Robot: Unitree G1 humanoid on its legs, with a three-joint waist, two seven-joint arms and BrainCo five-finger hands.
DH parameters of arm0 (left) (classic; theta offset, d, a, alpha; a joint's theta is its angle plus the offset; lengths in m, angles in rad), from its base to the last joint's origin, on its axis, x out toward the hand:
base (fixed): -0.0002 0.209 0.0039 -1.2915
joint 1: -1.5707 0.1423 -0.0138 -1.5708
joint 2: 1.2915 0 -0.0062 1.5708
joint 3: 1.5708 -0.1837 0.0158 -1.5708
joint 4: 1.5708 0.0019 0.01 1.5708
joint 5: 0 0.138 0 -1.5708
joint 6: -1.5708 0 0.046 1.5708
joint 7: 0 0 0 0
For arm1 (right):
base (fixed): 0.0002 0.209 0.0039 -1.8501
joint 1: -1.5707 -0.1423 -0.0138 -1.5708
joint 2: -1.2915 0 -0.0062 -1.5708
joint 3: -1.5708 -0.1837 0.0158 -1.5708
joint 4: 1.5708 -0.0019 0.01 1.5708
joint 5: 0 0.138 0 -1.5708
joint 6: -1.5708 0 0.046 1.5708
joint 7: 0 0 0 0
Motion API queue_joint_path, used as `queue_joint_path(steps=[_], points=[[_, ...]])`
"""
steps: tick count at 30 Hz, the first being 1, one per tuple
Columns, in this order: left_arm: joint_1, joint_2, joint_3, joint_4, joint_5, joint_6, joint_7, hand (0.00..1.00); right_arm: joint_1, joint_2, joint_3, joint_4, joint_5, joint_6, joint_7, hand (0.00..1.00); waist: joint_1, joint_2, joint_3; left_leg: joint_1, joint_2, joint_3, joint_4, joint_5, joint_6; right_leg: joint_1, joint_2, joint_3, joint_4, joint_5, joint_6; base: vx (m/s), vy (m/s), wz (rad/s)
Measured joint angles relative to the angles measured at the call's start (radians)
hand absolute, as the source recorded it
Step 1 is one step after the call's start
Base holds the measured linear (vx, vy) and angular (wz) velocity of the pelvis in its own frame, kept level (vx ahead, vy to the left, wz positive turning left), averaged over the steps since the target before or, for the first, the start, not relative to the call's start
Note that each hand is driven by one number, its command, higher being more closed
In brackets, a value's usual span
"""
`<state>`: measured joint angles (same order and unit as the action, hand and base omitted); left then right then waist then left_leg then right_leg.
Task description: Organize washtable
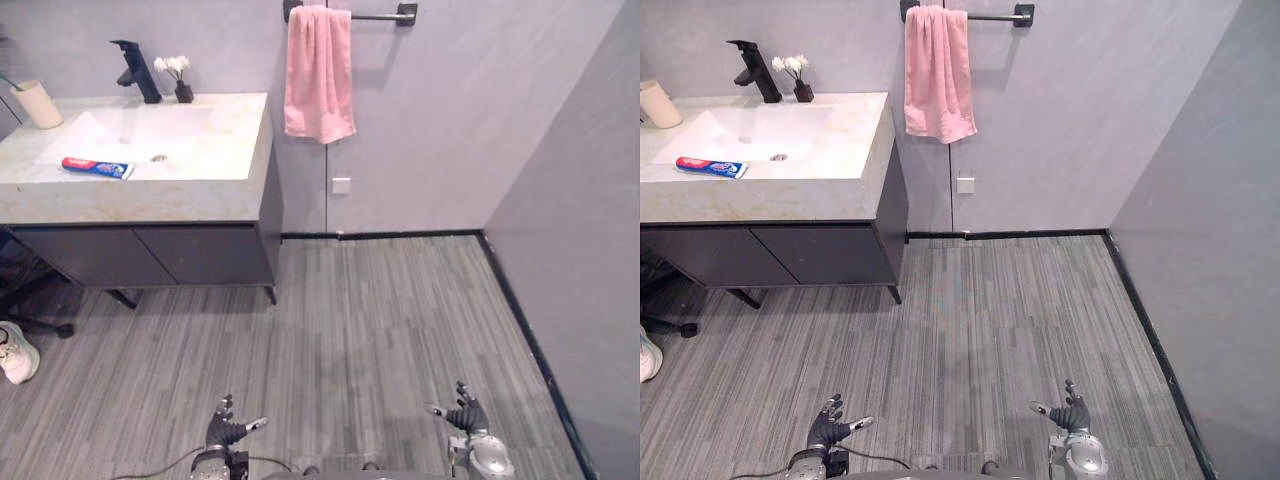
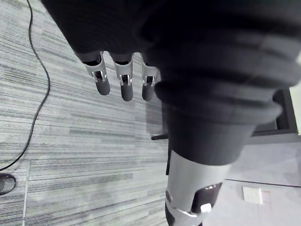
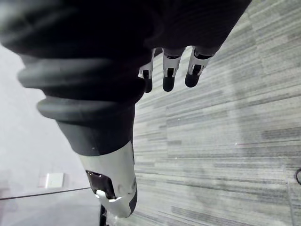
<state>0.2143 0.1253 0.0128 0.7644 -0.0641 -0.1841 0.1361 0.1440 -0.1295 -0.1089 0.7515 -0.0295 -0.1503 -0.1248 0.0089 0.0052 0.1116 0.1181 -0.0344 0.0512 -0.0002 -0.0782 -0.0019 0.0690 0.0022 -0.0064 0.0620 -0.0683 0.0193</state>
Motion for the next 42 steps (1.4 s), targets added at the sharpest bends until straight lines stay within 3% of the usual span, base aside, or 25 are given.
queue_joint_path(steps=[4,15,20,24,27,31,32,34,35,36,37,39,40,42], points=[[0.013,0.007,0.001,-0.069,0.021,-0.005,-0.003,0.0,-0.008,-0.019,0.0,-0.037,-0.023,-0.001,0.003,0.0,-0.021,0.003,0.006,0.005,0.0,0.0,0.001,0.001,-0.002,0.016,-0.003,-0.02,-0.01,0.0,0.0,0.07,-0.005,0.1],[0.011,0.009,0.002,-0.158,0.037,-0.018,-0.004,0.0,-0.012,-0.042,-0.013,-0.072,-0.02,0.0,0.0,0.0,-0.026,0.008,0.041,-0.002,0.0,0.013,0.015,-0.003,-0.003,0.013,-0.003,-0.011,-0.012,-0.001,0.001,0.01,-0.009,-0.02],[0.014,0.005,0.01,-0.179,0.037,-0.018,-0.002,0.0,-0.043,-0.042,-0.019,-0.072,-0.02,0.002,-0.004,0.0,-0.021,0.019,0.058,-0.063,0.022,0.094,0.09,-0.077,0.021,-0.041,0.014,0.048,0.006,-0.006,0.007,-0.05,0.01,-0.37],[0.035,0.001,0.032,-0.221,0.036,-0.017,0.0,0.0,-0.047,-0.049,-0.022,-0.071,-0.016,0.005,-0.007,0.0,-0.023,0.012,0.066,-0.114,0.016,0.15,0.219,-0.19,0.04,-0.176,0.001,0.087,0.277,-0.157,0.039,0.0,0.037,-0.39],[0.015,0.009,0.025,-0.222,0.036,-0.016,0.004,0.0,-0.046,-0.044,-0.018,-0.072,-0.007,0.014,-0.007,0.0,-0.034,0.011,0.086,-0.08,0.004,0.14,0.228,-0.229,0.07,-0.306,-0.024,0.025,0.57,-0.19,0.056,0.12,0.046,-0.1],[-0.025,0.02,0.02,-0.218,0.027,-0.016,0.022,0.0,-0.059,-0.054,-0.011,-0.072,-0.008,0.022,-0.007,0.0,-0.051,0.02,0.109,-0.005,0.036,0.117,0.223,-0.254,0.062,-0.386,-0.009,-0.038,0.537,-0.221,0.046,0.36,0.008,0.15],[-0.05,0.019,0.017,-0.213,0.027,-0.016,0.024,0.0,-0.06,-0.062,-0.011,-0.075,-0.009,0.022,-0.007,0.0,-0.056,0.03,0.116,0.02,0.052,0.094,0.209,-0.255,0.055,-0.421,0.003,-0.05,0.479,-0.21,0.046,0.35,-0.043,0.49],[-0.07,0.018,0.013,-0.213,0.027,-0.018,0.029,0.0,-0.052,-0.072,-0.007,-0.098,-0.01,0.025,-0.008,0.0,-0.065,0.026,0.115,0.056,0.066,0.073,0.186,-0.258,0.018,-0.451,0.021,-0.038,0.346,-0.102,0.03,0.58,-0.109,0.55],[-0.072,0.004,0.012,-0.201,0.027,-0.016,0.04,0.0,-0.041,-0.084,-0.007,-0.128,-0.01,0.024,-0.008,0.0,-0.081,0.038,0.114,0.096,0.088,0.04,0.205,-0.285,-0.025,-0.446,0.02,-0.049,0.342,0.043,-0.027,0.59,-0.126,0.34],[-0.072,0.002,0.012,-0.2,0.027,-0.016,0.04,0.0,-0.047,-0.085,-0.007,-0.129,-0.01,0.025,-0.008,0.0,-0.079,0.047,0.114,0.091,0.096,0.038,0.221,-0.283,-0.028,-0.446,0.027,-0.056,0.351,0.04,-0.031,0.6,-0.144,0.34],[-0.076,0.0,0.007,-0.2,0.027,-0.016,0.039,0.0,-0.06,-0.083,0.005,-0.144,-0.01,0.025,-0.008,0.0,-0.079,0.048,0.113,0.043,0.105,0.031,0.324,-0.249,-0.074,-0.432,0.027,-0.063,0.358,-0.001,-0.047,0.54,-0.168,0.22],[-0.081,-0.018,0.003,-0.201,0.027,-0.016,0.038,0.0,-0.065,-0.083,0.017,-0.153,-0.01,0.023,-0.007,0.0,-0.081,0.055,0.134,-0.074,0.126,0.026,0.653,-0.131,-0.074,-0.328,0.028,-0.078,0.307,-0.036,-0.065,0.64,-0.2,0.29],[-0.069,-0.032,0.002,-0.203,0.026,-0.017,0.036,0.0,-0.06,-0.08,0.04,-0.155,-0.008,0.023,-0.007,0.0,-0.068,0.054,0.141,-0.154,0.174,0.039,0.88,-0.117,-0.063,-0.231,0.037,-0.08,0.258,-0.049,-0.083,0.52,-0.139,0.16],[-0.06,-0.04,-0.002,-0.204,0.024,-0.017,0.029,0.0,-0.047,-0.057,0.053,-0.188,-0.001,0.019,-0.007,0.0,-0.044,0.04,0.152,-0.236,0.218,0.068,1.063,-0.134,-0.044,-0.096,0.043,-0.07,0.19,-0.06,-0.101,0.49,-0.119,-0.04]])
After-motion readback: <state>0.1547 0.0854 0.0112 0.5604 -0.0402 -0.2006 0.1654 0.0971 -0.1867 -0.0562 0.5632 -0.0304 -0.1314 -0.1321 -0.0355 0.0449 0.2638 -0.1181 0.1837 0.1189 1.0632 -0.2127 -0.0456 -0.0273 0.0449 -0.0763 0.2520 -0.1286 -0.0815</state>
